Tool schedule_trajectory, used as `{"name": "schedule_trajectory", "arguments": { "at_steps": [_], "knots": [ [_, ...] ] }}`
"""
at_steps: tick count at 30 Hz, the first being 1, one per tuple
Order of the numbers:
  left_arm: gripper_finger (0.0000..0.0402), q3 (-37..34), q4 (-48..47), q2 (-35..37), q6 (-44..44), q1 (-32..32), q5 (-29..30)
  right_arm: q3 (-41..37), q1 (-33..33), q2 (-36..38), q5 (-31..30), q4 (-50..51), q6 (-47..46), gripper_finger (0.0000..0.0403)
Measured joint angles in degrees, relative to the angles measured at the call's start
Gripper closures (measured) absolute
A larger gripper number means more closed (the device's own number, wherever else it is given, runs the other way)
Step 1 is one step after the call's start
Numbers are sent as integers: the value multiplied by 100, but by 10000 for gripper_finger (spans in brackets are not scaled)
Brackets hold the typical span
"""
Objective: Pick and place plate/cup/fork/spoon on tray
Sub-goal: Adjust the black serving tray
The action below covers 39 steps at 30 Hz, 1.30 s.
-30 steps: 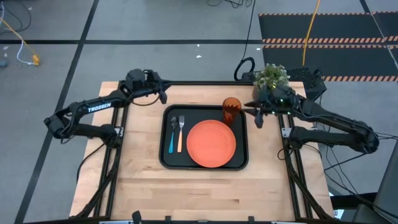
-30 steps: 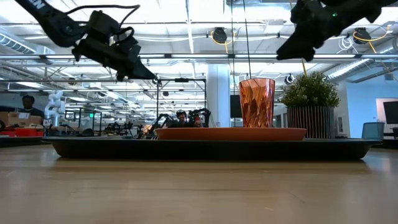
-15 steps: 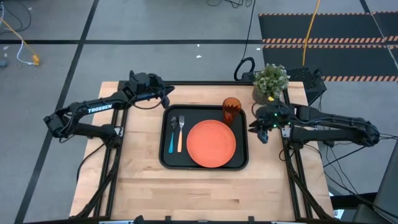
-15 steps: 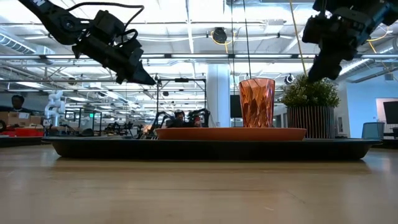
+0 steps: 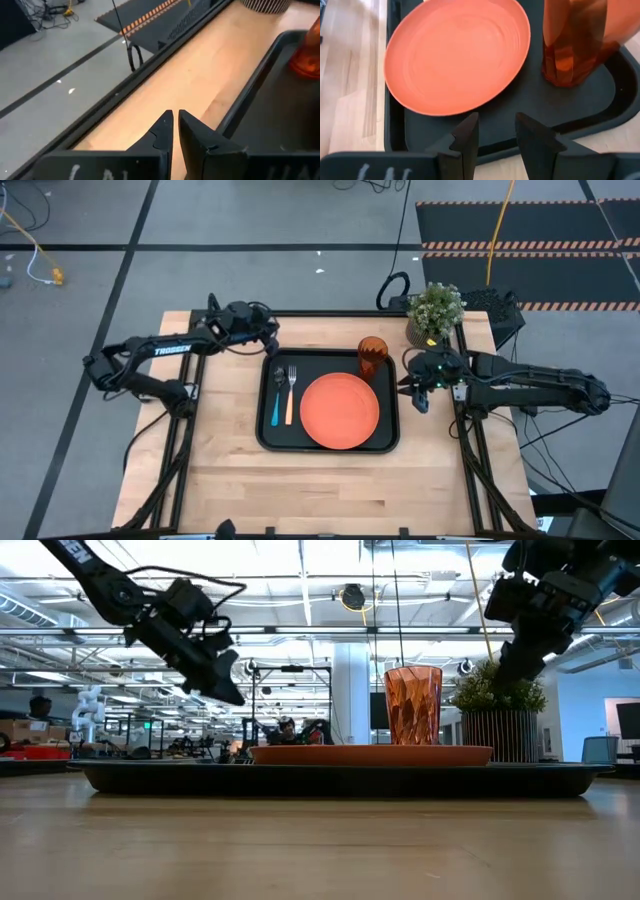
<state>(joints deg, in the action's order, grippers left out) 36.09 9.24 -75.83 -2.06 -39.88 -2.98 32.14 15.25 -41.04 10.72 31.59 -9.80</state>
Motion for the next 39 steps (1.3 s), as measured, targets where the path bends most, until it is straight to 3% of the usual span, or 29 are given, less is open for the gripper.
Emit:
{"name": "schedule_trajectory", "arguments": {
  "at_steps": [11,18,24,39],
  "knots": [
    [371,1,568,-1220,-81,-153,-116,0,0,-2,2,-307,2,284],
    [371,1,111,-1246,-42,-305,-829,-2,0,-2,2,-309,0,284],
    [371,1,-67,-1246,-64,-360,-596,-1,0,-2,3,-309,-11,284],
    [371,1,-752,-1246,-142,-350,-802,-1,0,-2,4,-311,-7,284]
  ]
}}
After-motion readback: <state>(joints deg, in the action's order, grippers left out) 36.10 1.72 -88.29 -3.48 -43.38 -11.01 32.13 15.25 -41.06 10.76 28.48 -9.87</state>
